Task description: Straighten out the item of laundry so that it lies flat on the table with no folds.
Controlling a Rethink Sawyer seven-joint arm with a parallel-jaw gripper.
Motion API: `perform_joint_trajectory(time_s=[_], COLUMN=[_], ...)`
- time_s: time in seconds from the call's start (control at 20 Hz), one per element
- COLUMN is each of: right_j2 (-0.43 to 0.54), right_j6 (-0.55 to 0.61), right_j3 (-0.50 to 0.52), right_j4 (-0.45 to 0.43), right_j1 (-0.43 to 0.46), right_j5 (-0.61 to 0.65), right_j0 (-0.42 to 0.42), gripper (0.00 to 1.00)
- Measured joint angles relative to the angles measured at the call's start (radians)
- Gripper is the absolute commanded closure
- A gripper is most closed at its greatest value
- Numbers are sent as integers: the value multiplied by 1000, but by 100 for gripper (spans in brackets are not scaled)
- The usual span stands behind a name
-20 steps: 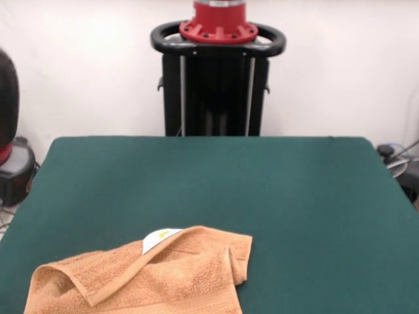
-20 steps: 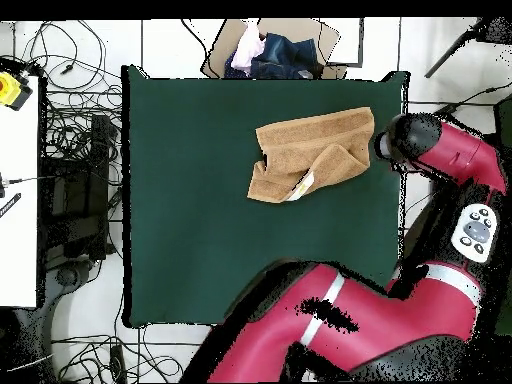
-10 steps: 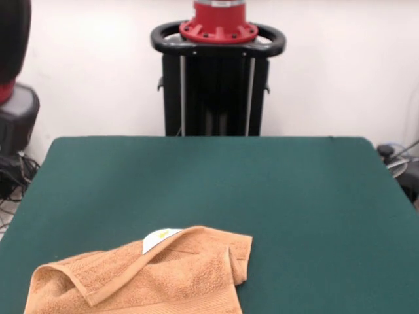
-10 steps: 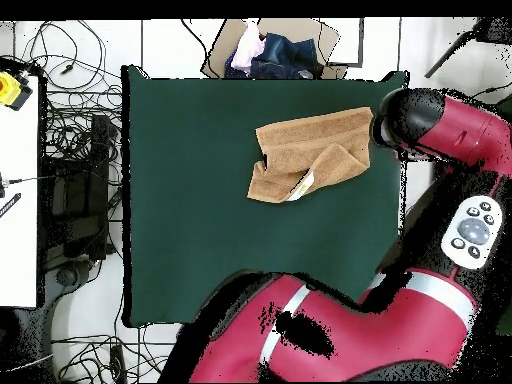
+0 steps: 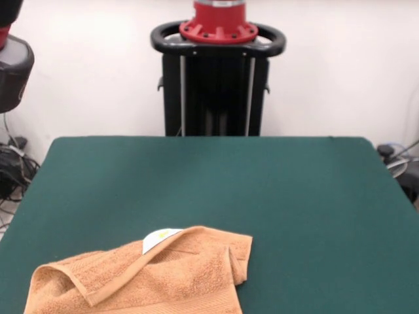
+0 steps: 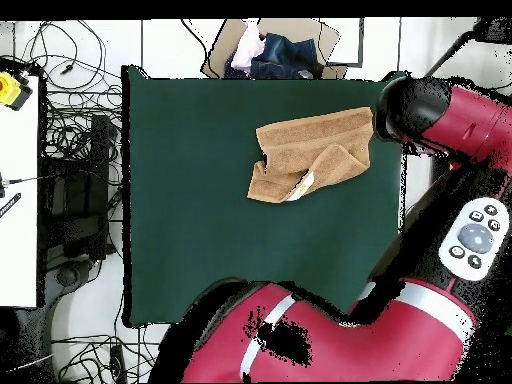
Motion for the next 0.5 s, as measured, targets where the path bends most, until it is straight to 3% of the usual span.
perform_joint_trajectory(time_s=[0.5], right_j2=[9], right_j6=[3], right_j3=[15], right_j4=[180], right_j1=[-1], right_j5=[0], right_j0=[-1], gripper=[0])
